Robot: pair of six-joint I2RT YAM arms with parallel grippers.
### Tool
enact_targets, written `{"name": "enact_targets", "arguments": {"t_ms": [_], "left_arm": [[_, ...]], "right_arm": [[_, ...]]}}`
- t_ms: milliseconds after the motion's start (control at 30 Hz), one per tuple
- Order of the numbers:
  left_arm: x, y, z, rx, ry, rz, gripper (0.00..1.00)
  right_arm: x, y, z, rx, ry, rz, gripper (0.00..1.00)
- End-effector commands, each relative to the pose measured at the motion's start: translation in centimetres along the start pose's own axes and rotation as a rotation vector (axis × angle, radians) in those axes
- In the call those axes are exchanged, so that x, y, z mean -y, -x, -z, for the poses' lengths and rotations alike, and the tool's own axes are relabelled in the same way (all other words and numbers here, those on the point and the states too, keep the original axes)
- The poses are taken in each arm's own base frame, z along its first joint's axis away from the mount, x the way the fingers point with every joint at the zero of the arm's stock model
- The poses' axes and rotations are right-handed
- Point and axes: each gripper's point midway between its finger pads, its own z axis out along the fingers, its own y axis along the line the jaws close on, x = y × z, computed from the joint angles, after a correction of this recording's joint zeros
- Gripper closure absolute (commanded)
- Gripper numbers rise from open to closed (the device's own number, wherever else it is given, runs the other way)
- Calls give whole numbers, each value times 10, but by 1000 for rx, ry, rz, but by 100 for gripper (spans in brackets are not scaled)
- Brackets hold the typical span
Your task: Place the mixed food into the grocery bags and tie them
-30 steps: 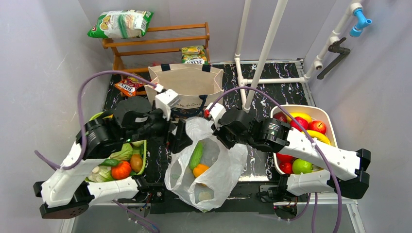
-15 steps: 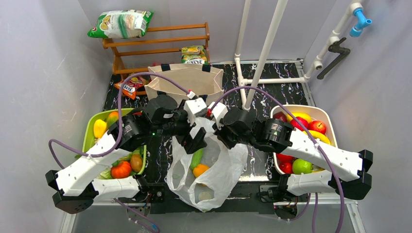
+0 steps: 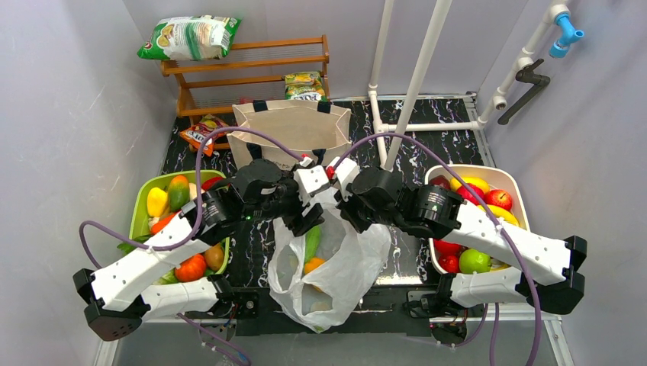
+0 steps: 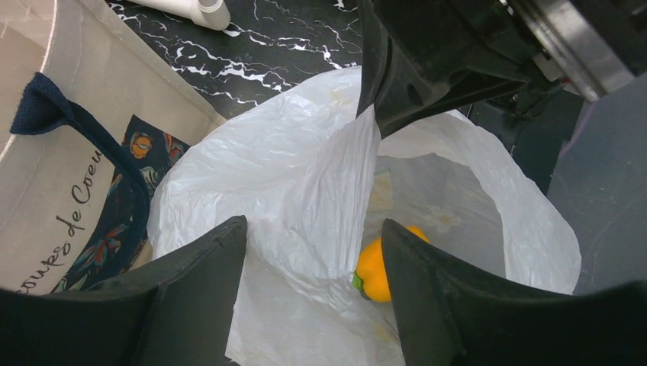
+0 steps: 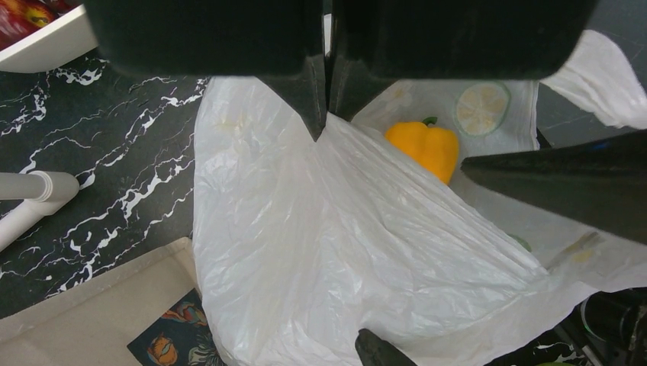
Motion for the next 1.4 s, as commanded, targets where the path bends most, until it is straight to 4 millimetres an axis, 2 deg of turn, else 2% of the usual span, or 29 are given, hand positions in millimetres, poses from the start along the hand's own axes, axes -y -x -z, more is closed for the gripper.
{"name": "enact_targets", "arguments": {"t_ms": [0, 67, 133, 233, 400, 467, 567, 633, 667, 700, 733, 767, 833, 900, 967, 1000, 1033, 1167, 1233, 1367], "left_arm": [[-10, 4, -11, 16, 33, -49, 43], [-11, 3, -14, 9, 34, -51, 56], [-12, 2, -15, 7, 46, -45, 76], [-15, -1, -15, -1, 67, -25, 100], [-13, -7, -11, -30, 64, 8, 100], [-11, -11, -11, -53, 59, 26, 96], [-4, -15, -12, -92, 23, 59, 95], [-6, -18, -14, -127, 48, 113, 100], [-15, -23, -15, -172, 106, 158, 100], [-18, -20, -12, -212, 146, 237, 100], [-11, -20, -7, -298, 149, 342, 100], [-6, -21, -4, -305, 152, 414, 100], [-3, -22, 5, -300, 171, 481, 100], [-5, -14, 25, -234, 216, 544, 100], [-8, -11, 32, -201, 246, 574, 100], [-8, -10, 33, -192, 257, 600, 100], [-7, -11, 30, -197, 255, 610, 100], [-8, -11, 22, -203, 259, 624, 100], [-10, -10, 20, -205, 266, 632, 100], [-11, -7, 16, -198, 277, 658, 100]], "right_arm": [[-8, 19, 11, 74, 51, -1, 99], [-10, 20, 13, 84, 63, -3, 99], [-10, 18, 13, 91, 66, -5, 99], [-10, 18, 17, 110, 70, -9, 99], [-5, 18, 20, 125, 47, -32, 99], [-3, 16, 21, 120, 36, -41, 99], [-2, 13, 24, 115, 29, -61, 99], [2, 9, 27, 103, 10, -79, 99], [5, 8, 29, 99, -8, -95, 90], [12, 5, 33, 83, -52, -121, 64], [27, 0, 43, 54, -143, -177, 40], [34, -5, 48, 33, -188, -199, 35], [38, -9, 53, 28, -214, -234, 34], [43, -21, 50, 7, -248, -249, 34], [42, -25, 46, -17, -252, -262, 34], [28, -21, 45, -28, -197, -333, 34], [12, -7, 50, -5, -121, -443, 34], [-30, 21, 57, 30, 88, -706, 22], [-44, 23, 55, -6, 135, -792, 20], [-54, 10, 40, -85, 98, -825, 17]]}}
